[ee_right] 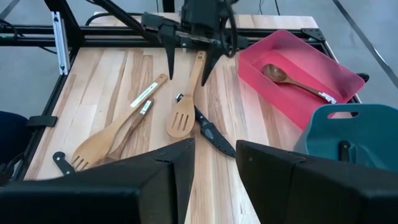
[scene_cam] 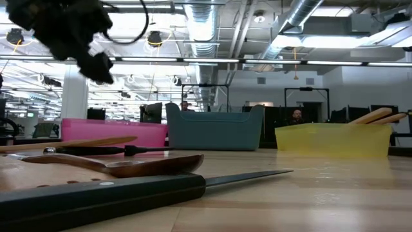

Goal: Pick & Place Kitchen Items
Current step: Put the wooden slotted serving spoon into the red bin

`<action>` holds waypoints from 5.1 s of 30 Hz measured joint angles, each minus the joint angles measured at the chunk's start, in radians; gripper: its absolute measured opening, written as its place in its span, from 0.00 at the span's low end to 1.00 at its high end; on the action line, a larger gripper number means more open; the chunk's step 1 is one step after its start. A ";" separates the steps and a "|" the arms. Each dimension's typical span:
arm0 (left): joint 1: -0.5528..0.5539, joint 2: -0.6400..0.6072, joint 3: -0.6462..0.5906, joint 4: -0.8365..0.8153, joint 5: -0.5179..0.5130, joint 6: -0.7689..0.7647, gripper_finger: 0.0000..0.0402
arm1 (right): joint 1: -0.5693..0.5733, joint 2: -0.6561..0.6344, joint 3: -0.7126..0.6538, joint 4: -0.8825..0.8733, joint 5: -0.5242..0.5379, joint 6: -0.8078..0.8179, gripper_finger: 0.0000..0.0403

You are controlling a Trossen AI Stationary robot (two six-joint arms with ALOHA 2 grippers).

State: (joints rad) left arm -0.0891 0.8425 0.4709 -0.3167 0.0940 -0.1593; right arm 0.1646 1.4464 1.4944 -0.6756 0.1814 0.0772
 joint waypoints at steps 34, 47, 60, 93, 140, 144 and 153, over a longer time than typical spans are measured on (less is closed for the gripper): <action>-0.092 0.050 -0.179 -0.025 -0.123 -0.033 0.64 | 0.000 0.000 0.000 -0.053 0.000 0.002 0.31; -0.109 0.050 -0.273 -0.002 -0.175 -0.150 0.64 | 0.000 0.000 0.000 -0.051 0.000 0.000 0.31; -0.109 0.050 -0.277 -0.008 -0.227 -0.170 0.29 | 0.000 0.000 0.000 -0.050 0.000 0.002 0.31; -0.108 0.044 -0.255 0.221 -0.260 -0.251 0.12 | 0.058 -0.064 0.001 -0.068 0.001 -0.009 0.31; -0.106 -0.006 0.090 0.860 0.008 -0.077 0.13 | 0.141 -1.199 -0.940 0.681 0.004 -0.136 0.31; -0.106 -0.006 0.108 0.900 0.067 -0.077 0.13 | 0.141 -1.198 -0.967 0.681 0.004 -0.136 0.31; -0.044 -0.006 0.128 0.886 0.003 -0.077 0.13 | 0.141 -1.198 -0.994 0.692 0.004 -0.128 0.31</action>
State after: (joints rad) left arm -0.1334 0.8364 0.5991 0.5694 0.0970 -0.2359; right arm 0.3054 0.2482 0.5003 0.0163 0.1852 -0.0513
